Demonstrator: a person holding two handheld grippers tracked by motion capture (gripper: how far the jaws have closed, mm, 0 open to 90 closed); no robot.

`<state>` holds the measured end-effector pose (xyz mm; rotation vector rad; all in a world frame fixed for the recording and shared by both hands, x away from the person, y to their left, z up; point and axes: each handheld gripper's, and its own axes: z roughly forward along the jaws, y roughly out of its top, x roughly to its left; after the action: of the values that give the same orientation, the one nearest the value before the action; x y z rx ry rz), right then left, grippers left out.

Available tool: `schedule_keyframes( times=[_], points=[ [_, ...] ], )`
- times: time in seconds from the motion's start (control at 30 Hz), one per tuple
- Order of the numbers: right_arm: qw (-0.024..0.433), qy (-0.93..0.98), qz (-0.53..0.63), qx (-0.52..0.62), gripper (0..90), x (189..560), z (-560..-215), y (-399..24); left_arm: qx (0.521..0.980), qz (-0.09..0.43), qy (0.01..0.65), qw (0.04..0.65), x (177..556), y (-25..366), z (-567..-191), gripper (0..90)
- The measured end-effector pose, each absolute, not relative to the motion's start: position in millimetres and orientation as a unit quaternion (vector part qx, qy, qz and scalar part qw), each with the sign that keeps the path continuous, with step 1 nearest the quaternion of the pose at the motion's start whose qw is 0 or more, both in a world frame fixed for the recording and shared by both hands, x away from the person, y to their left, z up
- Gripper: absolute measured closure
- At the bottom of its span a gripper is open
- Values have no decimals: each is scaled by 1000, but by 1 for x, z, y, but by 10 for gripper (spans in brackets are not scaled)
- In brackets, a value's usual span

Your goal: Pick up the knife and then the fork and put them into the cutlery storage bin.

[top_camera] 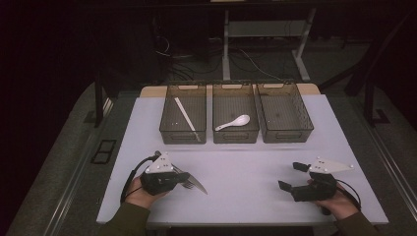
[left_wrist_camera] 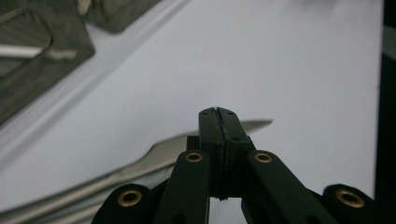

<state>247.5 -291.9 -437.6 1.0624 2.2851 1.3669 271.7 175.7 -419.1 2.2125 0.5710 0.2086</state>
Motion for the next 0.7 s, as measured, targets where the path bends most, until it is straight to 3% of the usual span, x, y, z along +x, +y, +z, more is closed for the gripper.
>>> schedule_keyframes(
  times=[0.7],
  points=[
    [138,790,471,367,108,248,-438,-291,897,90,234,363,289,168,-443,890]
  ],
)
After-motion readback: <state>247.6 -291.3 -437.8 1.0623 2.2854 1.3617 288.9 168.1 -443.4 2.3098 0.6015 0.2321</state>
